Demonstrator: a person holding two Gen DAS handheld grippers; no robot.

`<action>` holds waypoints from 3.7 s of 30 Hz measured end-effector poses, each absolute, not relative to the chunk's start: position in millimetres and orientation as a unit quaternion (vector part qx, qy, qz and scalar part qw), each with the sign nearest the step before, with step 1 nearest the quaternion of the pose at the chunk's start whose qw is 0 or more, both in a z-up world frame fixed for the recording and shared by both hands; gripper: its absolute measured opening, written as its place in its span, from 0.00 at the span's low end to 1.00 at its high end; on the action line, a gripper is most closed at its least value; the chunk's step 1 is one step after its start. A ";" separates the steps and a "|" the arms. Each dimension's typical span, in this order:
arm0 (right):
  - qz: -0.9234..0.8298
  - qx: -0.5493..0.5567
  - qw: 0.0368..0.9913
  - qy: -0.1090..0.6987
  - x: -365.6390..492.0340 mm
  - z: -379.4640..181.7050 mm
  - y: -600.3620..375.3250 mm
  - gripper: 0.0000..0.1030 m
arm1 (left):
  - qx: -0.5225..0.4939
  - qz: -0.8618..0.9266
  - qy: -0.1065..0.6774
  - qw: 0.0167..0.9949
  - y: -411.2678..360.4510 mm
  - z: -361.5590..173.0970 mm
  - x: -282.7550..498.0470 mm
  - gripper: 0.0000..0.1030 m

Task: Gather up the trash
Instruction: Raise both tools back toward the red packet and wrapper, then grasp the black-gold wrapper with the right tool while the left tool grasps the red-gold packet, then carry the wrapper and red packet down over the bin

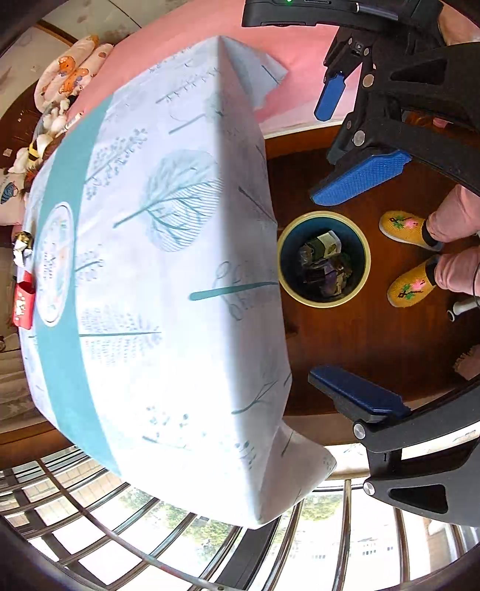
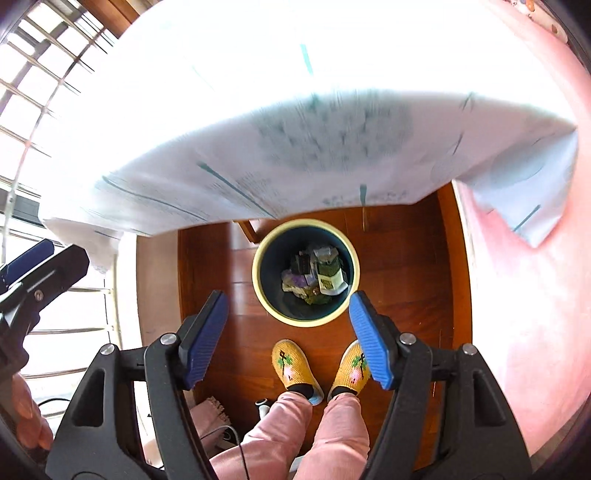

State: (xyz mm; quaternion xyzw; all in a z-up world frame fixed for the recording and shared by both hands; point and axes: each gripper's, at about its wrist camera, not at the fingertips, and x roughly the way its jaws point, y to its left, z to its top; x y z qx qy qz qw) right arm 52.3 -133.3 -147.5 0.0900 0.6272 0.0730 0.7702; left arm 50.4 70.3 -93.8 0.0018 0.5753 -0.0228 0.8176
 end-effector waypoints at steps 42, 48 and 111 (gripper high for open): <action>0.142 0.042 0.876 0.459 384.4 84.8 -145.2 0.64 | -0.036 0.030 0.459 0.887 93.3 129.3 350.0 0.87; 0.173 0.042 0.854 0.489 502.8 38.6 -165.8 0.64 | -0.060 0.062 0.492 0.866 68.6 79.2 466.9 0.87; 0.211 0.135 0.830 0.499 417.0 -4.5 -145.4 0.45 | -0.082 0.065 0.572 0.814 87.6 -0.3 414.1 0.27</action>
